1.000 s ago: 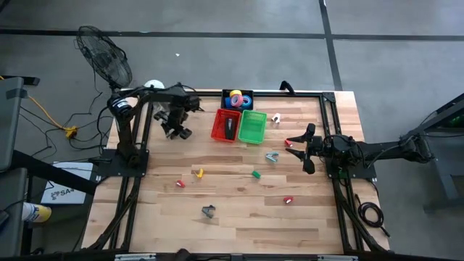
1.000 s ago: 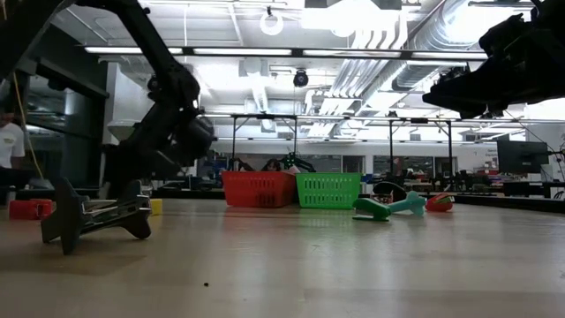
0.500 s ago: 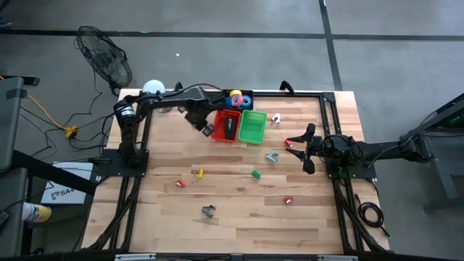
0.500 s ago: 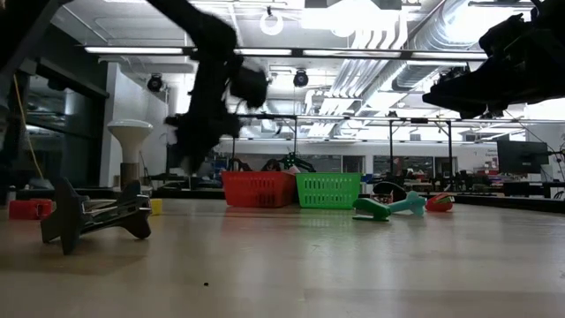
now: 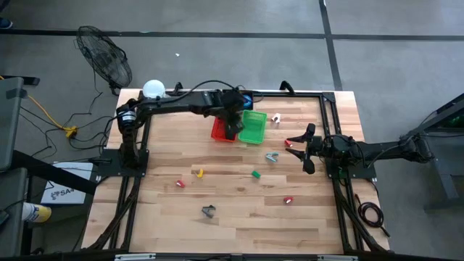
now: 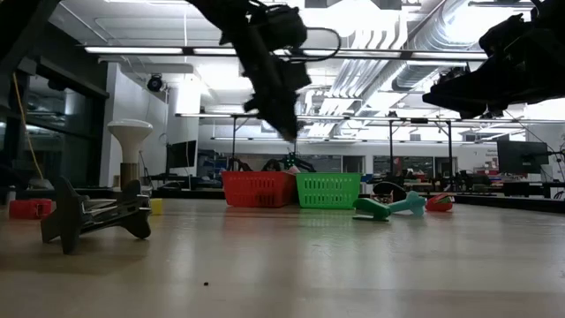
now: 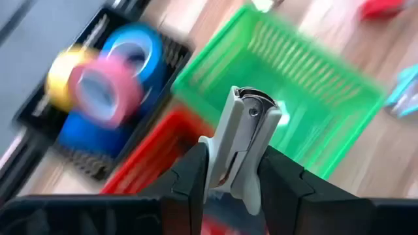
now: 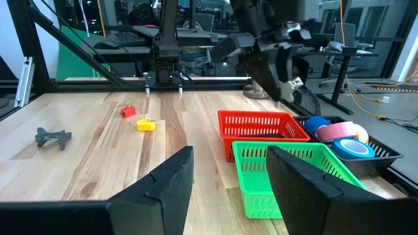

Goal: Pick and place Stapler, Stapler remover, tape
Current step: Put the gray staple remover into the green bin

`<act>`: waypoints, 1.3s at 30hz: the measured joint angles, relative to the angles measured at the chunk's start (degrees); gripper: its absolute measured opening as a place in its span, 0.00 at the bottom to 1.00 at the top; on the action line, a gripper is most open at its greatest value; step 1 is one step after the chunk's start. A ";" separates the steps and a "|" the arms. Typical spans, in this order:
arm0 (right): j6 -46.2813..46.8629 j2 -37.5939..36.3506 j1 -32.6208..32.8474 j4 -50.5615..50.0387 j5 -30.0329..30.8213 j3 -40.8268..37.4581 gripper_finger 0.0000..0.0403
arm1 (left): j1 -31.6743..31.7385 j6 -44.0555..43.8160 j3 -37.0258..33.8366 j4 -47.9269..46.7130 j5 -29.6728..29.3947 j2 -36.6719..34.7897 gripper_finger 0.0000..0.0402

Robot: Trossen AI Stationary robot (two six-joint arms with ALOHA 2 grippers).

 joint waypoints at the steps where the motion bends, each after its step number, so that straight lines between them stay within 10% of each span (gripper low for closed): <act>1: 0.01 0.00 0.02 -0.02 0.00 0.00 0.46 | -0.20 0.44 0.00 1.56 0.50 0.17 0.25; 28: 0.02 0.52 0.02 -0.01 -0.02 0.00 0.46 | -0.88 -16.51 -0.04 12.31 5.23 10.90 0.25; 39: 0.00 0.55 0.00 -0.02 -0.02 0.00 0.46 | -1.23 -13.42 -0.04 12.24 8.95 10.90 0.45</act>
